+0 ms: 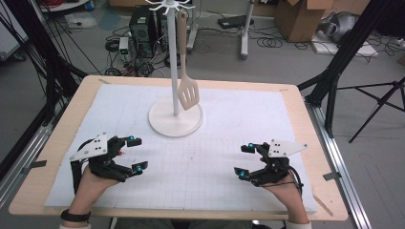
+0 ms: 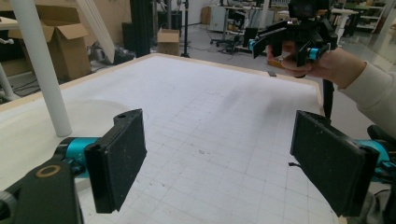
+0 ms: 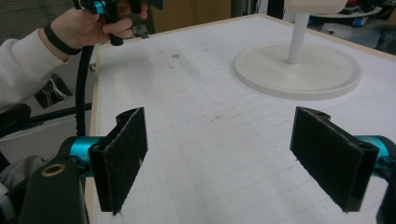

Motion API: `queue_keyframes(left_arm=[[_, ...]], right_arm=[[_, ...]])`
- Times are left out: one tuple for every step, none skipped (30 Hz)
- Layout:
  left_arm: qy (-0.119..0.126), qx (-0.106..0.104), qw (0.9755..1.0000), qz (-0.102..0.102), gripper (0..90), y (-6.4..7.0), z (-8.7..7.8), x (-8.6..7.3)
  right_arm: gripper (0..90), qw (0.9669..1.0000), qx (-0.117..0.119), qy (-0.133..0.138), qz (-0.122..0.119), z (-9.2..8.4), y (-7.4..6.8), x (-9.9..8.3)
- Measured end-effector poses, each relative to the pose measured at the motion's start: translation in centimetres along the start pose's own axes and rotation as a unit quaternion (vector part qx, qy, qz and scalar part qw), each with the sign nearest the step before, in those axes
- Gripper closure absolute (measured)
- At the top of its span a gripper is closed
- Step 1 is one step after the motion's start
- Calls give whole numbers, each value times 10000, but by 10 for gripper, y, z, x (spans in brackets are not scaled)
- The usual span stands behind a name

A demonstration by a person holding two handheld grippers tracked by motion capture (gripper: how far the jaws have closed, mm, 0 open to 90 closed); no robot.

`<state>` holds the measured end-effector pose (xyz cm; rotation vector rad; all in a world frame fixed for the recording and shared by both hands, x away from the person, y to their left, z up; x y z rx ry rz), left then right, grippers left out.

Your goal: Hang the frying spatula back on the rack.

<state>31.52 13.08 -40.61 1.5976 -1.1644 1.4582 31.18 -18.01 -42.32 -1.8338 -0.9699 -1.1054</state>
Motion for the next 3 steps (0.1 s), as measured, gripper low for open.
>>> queue_keyframes(left_arm=[[-4, -6, 10000, -3, 185, 0, -1, 0], [5, -10, 10000, 6, 185, 0, -1, 0], [13, -15, 10000, -9, 185, 0, -2, 1]], right_arm=[[179, 10000, 11, 6, -15, 0, 0, 0], [179, 10000, 15, 7, -16, 0, 0, 0], [179, 10000, 12, 5, -10, 0, 0, 0]])
Point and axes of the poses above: each handheld gripper's, and its own axes: z roughly forward along the jaws, x roughly out of its top, y roughly to its right, the point moved 10 cm from there along z, roughly forward along the jaws, and after that the axes turned 8 degrees about z, right-handed, at the moved point
